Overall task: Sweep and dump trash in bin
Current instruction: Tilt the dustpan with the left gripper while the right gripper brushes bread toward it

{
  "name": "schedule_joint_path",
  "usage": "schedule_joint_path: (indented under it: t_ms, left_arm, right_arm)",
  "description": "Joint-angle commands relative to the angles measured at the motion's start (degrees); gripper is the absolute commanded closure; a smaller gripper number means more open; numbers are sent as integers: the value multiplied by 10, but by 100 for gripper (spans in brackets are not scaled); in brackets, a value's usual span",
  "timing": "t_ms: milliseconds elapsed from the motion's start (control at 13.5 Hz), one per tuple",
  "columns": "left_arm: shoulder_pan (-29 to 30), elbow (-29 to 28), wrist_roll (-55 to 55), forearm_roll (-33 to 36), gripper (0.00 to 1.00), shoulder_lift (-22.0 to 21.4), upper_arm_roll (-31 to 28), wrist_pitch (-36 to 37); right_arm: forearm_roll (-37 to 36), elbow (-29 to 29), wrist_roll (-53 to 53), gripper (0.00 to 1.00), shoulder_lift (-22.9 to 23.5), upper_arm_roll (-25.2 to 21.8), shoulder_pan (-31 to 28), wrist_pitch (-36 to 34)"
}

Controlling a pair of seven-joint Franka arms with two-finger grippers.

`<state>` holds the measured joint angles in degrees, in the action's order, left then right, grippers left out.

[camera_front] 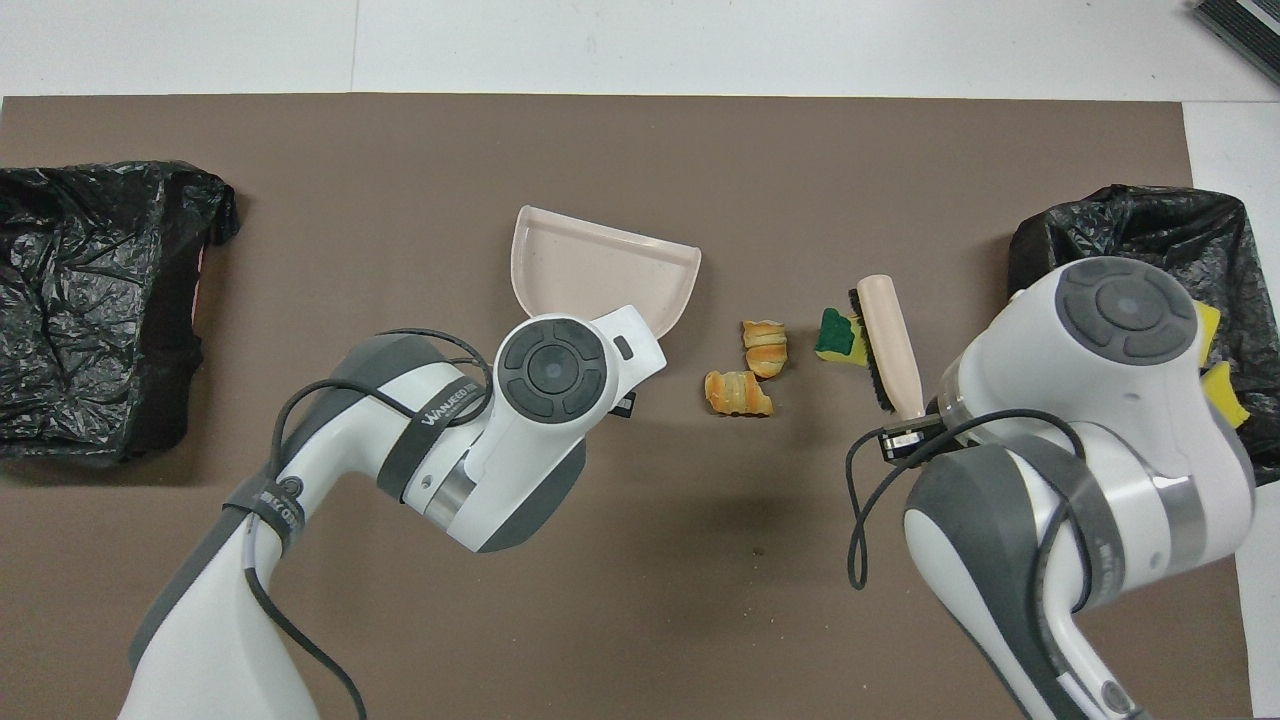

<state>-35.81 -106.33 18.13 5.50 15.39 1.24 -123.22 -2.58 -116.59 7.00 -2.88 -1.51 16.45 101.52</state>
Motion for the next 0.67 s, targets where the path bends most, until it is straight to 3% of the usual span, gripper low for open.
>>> schedule_joint_path:
  t_ms: [0, 297, 593]
  left_arm:
    - [33, -3, -145, 9, 100, -28, 3, 54]
    - [74, -12, -372, 9, 100, -51, 3, 97]
    - [108, -33, -538, 9, 100, -73, 3, 129]
  right_arm:
    - [-8, -12, -14, 100, 0, 0, -2, 32]
    - [-2, -18, -136, 100, 18, -1, -70, 98]
    - [-2, -44, -180, 100, 55, -2, -85, 156]
